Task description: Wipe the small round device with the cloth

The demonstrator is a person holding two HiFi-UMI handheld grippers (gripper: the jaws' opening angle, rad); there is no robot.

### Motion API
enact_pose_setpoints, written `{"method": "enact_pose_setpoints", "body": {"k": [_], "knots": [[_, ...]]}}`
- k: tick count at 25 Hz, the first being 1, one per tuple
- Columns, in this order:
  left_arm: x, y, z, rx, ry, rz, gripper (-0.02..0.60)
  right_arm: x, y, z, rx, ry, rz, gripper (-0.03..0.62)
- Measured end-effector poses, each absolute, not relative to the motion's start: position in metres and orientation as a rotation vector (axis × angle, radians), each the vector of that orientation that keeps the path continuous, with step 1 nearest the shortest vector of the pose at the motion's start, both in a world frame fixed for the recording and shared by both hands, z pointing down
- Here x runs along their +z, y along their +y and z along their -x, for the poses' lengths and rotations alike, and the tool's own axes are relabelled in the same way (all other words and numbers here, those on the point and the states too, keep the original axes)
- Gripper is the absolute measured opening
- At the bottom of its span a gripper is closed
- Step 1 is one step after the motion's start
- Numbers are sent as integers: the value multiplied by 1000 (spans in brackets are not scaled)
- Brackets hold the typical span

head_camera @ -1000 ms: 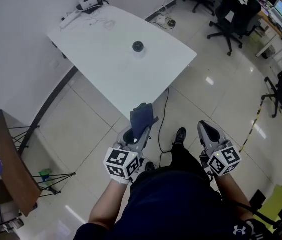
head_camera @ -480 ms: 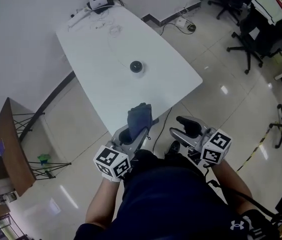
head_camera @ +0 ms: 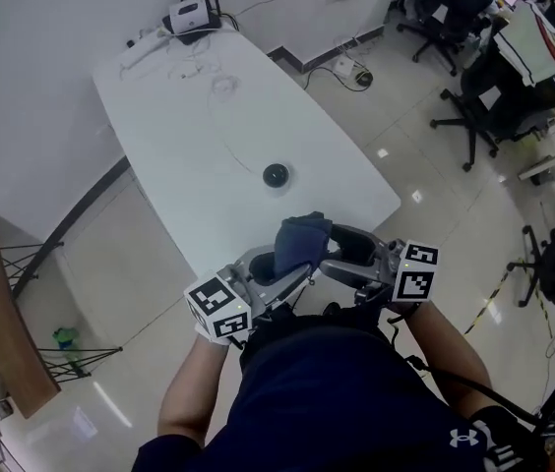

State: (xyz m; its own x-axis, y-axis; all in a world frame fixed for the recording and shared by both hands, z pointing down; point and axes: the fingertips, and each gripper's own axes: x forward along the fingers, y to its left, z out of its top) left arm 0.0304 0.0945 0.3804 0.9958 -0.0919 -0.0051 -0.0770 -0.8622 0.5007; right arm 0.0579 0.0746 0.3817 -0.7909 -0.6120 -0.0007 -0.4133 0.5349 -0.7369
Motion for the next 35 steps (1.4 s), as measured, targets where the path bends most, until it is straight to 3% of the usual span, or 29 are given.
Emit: {"method": "enact_pose_setpoints", "body": {"k": [6, 9, 11, 13, 15, 19, 22, 27, 31, 35], "knots": [[398, 80, -28, -37, 108, -2522, 124, 398, 40, -34, -1237, 2434, 824, 380], [415, 75, -28, -44, 136, -2395, 130, 414, 31, -23, -1258, 2468, 832, 281], [431, 62, -28, -61, 82, -2296, 135, 422, 24, -19, -1258, 2492, 860, 176], [448, 46, -24, -99, -23, -2197, 180, 430, 13, -22, -1260, 2487, 934, 127], [464, 28, -16, -110, -168, -2152, 242, 437, -4, -38, -1252, 2437, 1043, 120], [487, -4, 17, -38, -496, -2186, 249, 465, -46, -97, -1047, 2516, 1428, 120], [491, -20, 34, 68, -682, -2254, 218, 498, -74, -109, -837, 2791, 1587, 120], [489, -45, 38, 273, -921, -2352, 115, 511, -100, -52, -685, 3083, 1356, 120], [489, -57, 21, 311, -924, -2358, 115, 524, -109, -32, -539, 3274, 1319, 118], [498, -64, 12, 374, -931, -2348, 117, 522, -127, -54, -775, 3127, 1330, 118]]}}
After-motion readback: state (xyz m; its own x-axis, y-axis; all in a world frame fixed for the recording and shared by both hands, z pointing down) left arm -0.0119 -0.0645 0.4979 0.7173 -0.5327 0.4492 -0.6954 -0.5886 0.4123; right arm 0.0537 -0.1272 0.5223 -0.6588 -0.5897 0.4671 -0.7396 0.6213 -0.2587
